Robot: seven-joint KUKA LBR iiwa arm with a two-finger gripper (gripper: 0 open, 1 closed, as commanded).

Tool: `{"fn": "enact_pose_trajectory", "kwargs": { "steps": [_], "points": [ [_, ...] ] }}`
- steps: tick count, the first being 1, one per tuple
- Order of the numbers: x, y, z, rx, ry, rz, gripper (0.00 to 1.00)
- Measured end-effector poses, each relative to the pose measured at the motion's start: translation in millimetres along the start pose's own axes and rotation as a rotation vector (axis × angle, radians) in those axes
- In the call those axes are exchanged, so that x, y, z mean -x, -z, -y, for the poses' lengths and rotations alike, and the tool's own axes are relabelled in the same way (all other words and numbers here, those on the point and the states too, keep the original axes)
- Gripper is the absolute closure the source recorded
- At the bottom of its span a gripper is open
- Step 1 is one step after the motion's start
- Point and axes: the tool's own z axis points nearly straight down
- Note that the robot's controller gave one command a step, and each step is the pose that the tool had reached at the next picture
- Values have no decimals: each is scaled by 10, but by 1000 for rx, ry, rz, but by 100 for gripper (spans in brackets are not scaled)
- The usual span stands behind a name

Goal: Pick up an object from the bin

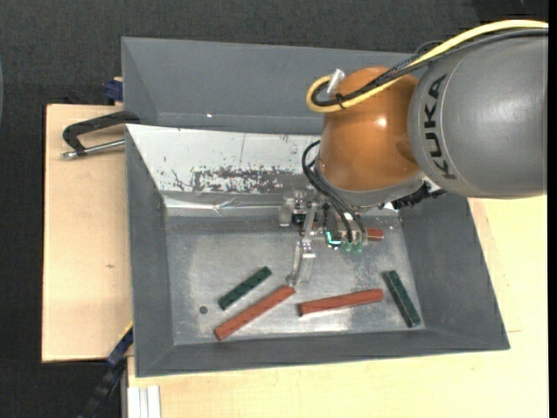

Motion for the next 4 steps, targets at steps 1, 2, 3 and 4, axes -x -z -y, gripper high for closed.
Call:
{"fn": "enact_pose_trajectory", "kwargs": {
  "steps": [1, 2, 3, 4],
  "points": [
    [18, 39, 4, 1, -1, 8, 0],
    [-148, -450, -64, 1, 55, 14, 0],
    [-250, -861, 45, 1, -45, 5, 0],
    [-227, -939, -237, -1, -72, 8, 0]
  ]
}}
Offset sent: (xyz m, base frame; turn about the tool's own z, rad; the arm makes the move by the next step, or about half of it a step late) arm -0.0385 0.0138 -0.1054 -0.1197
